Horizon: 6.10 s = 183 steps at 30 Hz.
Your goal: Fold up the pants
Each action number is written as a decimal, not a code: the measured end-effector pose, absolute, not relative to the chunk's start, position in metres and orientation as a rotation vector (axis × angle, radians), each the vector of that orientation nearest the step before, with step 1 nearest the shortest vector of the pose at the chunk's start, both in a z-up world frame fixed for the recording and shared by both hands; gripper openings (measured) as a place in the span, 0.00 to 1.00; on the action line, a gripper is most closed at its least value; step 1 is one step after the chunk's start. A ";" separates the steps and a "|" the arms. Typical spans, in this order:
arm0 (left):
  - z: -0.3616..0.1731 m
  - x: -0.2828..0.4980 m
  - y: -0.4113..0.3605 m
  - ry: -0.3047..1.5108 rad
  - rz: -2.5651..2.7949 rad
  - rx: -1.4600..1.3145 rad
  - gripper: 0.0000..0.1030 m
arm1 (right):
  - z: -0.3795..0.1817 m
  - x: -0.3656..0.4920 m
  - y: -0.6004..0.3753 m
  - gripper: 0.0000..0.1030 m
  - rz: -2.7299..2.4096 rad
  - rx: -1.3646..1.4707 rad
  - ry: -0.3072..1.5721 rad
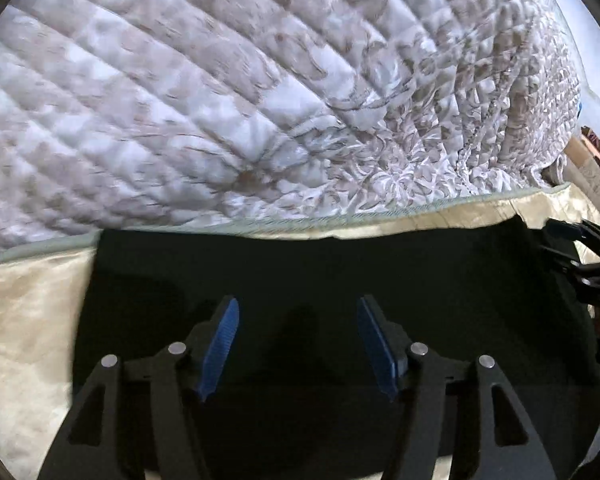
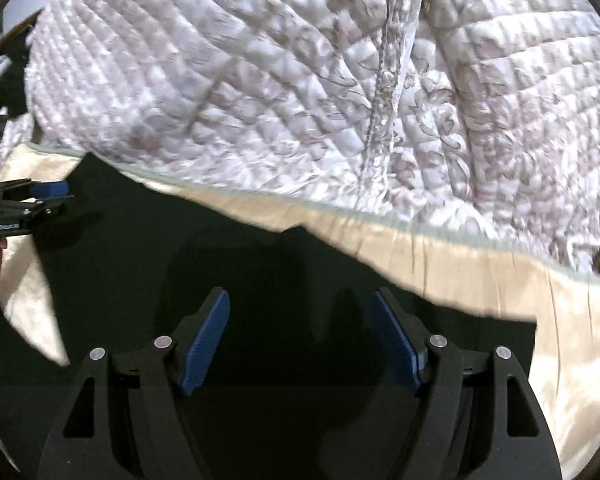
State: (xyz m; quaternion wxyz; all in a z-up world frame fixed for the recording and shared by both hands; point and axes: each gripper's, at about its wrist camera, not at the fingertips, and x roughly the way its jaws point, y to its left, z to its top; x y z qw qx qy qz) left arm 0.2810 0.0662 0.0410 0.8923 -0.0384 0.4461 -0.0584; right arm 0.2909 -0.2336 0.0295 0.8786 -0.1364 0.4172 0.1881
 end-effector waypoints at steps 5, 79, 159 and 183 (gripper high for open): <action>0.019 0.308 0.061 0.951 -0.117 -0.082 0.63 | 0.012 0.329 -0.231 0.71 0.420 -0.279 0.896; 0.047 -0.036 0.087 0.708 0.168 -0.310 0.05 | 0.035 -0.007 -0.377 0.50 0.079 0.393 0.808; 0.010 -0.065 0.148 0.824 0.244 -0.545 0.04 | 0.030 -0.014 -0.457 0.09 -0.092 0.730 0.808; 0.046 0.044 0.079 0.855 0.075 -0.234 0.27 | 0.048 0.082 -0.354 0.20 0.131 0.159 0.908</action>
